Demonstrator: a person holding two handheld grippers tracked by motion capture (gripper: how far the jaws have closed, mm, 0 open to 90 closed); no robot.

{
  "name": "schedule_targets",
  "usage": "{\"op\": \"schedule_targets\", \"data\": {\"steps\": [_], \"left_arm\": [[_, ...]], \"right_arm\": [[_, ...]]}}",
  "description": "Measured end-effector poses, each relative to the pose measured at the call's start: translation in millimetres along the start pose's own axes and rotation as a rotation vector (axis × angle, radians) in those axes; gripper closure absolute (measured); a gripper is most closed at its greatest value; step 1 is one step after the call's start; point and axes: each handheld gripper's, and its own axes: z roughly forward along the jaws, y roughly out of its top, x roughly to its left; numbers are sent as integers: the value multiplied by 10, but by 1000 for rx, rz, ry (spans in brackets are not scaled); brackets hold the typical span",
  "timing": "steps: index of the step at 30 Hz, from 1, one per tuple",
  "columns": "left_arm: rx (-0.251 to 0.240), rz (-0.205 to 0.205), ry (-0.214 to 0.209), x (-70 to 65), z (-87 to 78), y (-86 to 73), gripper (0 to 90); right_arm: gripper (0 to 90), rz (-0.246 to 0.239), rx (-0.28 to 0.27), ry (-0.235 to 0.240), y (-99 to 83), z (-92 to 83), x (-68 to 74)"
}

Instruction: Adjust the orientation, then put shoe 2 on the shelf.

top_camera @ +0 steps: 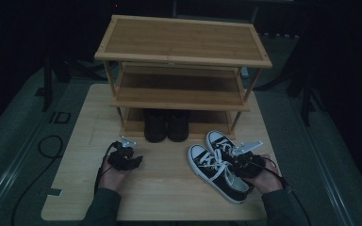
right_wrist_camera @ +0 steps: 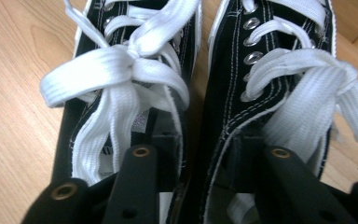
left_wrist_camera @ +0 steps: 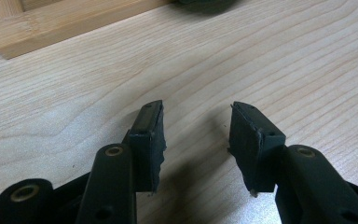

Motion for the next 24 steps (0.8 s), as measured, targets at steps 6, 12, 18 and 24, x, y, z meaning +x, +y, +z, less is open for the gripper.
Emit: {"op": "schedule_targets", "data": {"steps": [6,12,18,24], "left_arm": [[-6,0,4,-5,9,3,555],[-5,4,7,-13,12,7,553],[-8,-1,-2,-3,12,4,554],[-8,-3,-3,0,11,4,555]], "right_arm": [[647,-6,-2,-3,28,15,15],[642,-9,18,-7,42,63,29],[845,-2,17,14,38,58,18],[852,6,-6,20,27,41,-7]]}}
